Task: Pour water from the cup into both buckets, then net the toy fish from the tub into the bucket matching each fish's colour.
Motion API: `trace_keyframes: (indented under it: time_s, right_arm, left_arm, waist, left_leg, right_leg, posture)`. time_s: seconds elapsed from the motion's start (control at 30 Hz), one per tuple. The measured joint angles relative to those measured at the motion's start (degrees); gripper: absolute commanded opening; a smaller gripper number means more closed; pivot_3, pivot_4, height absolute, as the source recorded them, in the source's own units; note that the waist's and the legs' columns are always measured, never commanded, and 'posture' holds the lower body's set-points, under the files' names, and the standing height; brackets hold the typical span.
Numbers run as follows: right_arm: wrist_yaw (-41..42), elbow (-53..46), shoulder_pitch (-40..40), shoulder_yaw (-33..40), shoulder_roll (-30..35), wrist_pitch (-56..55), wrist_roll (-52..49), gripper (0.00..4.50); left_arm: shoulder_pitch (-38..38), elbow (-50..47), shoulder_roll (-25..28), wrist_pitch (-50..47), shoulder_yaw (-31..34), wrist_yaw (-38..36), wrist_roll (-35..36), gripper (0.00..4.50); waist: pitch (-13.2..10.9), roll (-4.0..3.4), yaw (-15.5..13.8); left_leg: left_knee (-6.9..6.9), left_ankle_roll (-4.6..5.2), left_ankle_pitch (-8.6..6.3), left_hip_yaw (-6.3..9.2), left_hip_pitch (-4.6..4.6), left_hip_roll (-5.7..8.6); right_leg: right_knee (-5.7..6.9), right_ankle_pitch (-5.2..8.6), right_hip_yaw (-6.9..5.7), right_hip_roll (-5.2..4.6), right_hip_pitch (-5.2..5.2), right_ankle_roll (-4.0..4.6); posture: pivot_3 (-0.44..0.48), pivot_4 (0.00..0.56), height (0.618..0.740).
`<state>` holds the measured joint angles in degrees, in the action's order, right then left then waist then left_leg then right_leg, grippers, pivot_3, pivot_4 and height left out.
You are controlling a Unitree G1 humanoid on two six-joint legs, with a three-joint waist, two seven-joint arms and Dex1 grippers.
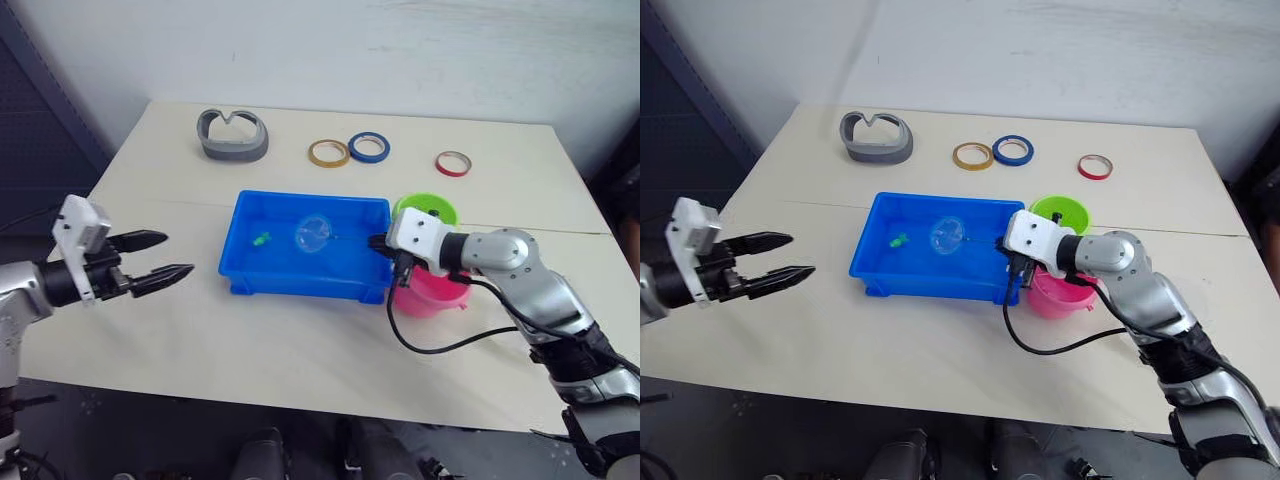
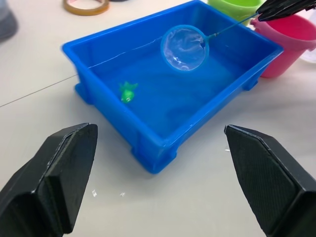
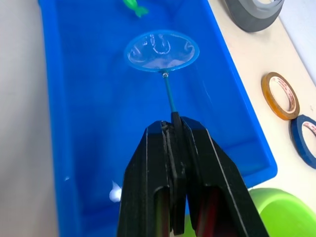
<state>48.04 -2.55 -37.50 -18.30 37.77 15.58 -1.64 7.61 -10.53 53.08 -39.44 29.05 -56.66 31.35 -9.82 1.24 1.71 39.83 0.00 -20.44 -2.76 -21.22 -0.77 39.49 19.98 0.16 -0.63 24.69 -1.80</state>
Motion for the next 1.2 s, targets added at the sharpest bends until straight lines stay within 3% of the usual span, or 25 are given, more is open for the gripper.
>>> trace_keyframes:
  time_s: [0.33, 0.6, 0.83, 0.97, 1.2]
  right_arm:
    - [-1.6, 17.1, -7.0, -4.6, -12.2, -5.3, 7.3, 0.0]
    - [-1.0, 20.6, -8.5, -5.1, -20.4, -4.3, 6.9, 0.0]
    - [0.5, 10.6, -5.7, 1.4, -21.1, 10.9, -1.2, 0.0]
    - [1.3, 0.3, -1.9, 7.5, -16.7, 23.6, -7.9, 0.0]
    - [0.0, -13.2, 2.9, 17.2, -8.7, 35.4, -15.5, 0.0]
  left_arm:
    - [-5.9, -4.8, 0.0, -2.0, 6.1, 3.1, 1.7, 4.49]
    - [-3.8, -4.4, 0.3, -1.7, 5.3, 4.1, 2.1, 4.49]
    - [0.5, -3.4, 1.0, -1.4, 1.5, 4.0, 2.2, 4.49]
    - [6.4, -1.9, 0.6, -1.1, -3.0, 4.0, 2.3, 4.49]
    - [18.9, 1.6, -3.6, 0.5, -13.3, 2.6, 2.4, 4.49]
  waist:
    - [0.0, 0.0, 1.0]
    - [0.0, 0.0, 1.5]
    - [0.0, 0.01, 1.4]
    - [0.0, 0.01, 0.7]
    - [0.0, 0.0, 0.0]
  left_leg:
    - [0.0, -0.06, 0.03, 0.0, 0.07, 0.0]
    - [-0.04, -0.06, 0.03, 0.01, 0.04, 0.0]
    - [-0.09, -0.06, 0.03, 0.03, 0.02, 0.0]
    - [-0.11, -0.07, 0.02, 0.1, 0.0, 0.01]
    - [-0.14, -0.1, 0.02, 0.1, -0.01, 0.03]
  right_leg:
    - [0.03, 0.0, -0.01, 0.02, 0.02, 0.0]
    - [0.1, 0.0, -0.03, 0.01, 0.0, 0.0]
    - [0.06, 0.0, -0.05, 0.0, 0.0, 0.0]
    - [0.01, 0.0, -0.09, -0.01, -0.02, 0.0]
    - [0.01, 0.0, -0.08, 0.02, 0.01, 0.0]
  posture:
    - [0.0, 0.15, 0.74]
    - [0.0, 0.15, 0.74]
    - [0.0, 0.15, 0.74]
    - [0.0, 0.15, 0.74]
    - [0.0, 0.15, 0.74]
